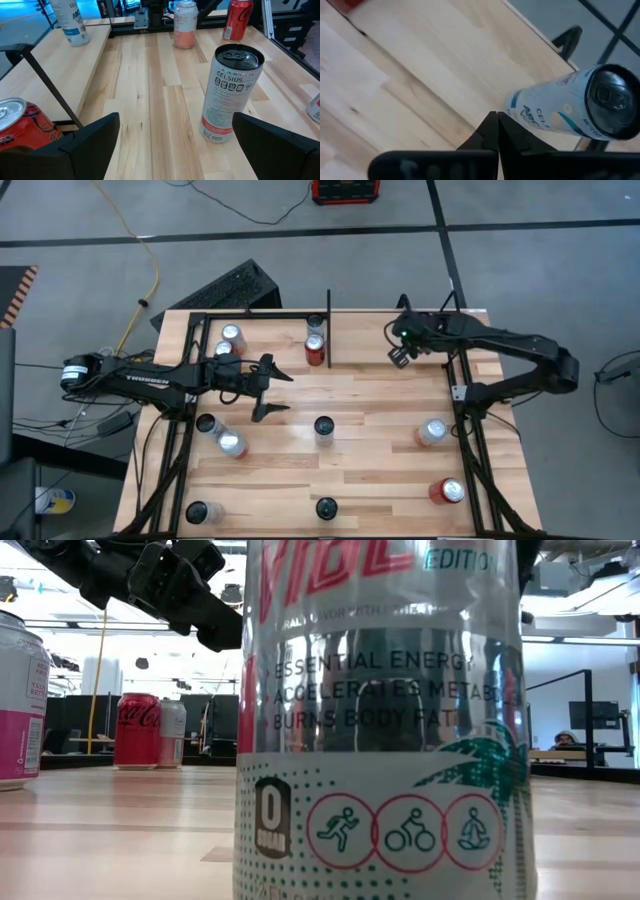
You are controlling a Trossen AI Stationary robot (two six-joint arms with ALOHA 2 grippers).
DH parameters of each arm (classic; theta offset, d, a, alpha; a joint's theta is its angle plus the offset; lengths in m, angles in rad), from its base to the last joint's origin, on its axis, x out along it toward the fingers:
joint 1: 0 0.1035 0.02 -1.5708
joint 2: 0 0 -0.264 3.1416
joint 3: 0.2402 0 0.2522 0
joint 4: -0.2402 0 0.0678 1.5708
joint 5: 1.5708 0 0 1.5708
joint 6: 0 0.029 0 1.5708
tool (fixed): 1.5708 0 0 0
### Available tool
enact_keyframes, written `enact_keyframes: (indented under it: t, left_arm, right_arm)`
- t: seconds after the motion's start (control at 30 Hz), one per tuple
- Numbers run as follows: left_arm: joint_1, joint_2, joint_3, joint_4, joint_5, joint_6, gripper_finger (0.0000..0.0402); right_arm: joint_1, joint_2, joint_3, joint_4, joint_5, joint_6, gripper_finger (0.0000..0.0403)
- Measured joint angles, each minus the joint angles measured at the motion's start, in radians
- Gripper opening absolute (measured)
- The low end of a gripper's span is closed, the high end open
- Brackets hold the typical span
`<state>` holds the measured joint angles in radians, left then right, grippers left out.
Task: Place canned beverage on shelf
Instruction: Put the black blue soda can on the shelf
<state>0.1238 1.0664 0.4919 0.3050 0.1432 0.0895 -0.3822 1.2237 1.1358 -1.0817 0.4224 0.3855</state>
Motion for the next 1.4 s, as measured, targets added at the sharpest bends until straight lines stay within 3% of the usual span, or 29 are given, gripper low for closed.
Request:
enact_keyframes:
  t: [0.4, 1.4]
  left_arm:
    - [0.0, 0.0, 0.0, 0.0, -0.001, 0.014, 0.0373]
    - [0.0, 0.0, 0.0, -0.009, -0.001, -0.004, 0.0373]
  right_arm:
    - [-0.077, 0.075, 0.0, -0.006, 0.028, -0.048, 0.0017]
    - [-0.27, 0.074, 0.0, -0.003, 0.048, -0.185, 0.0019]
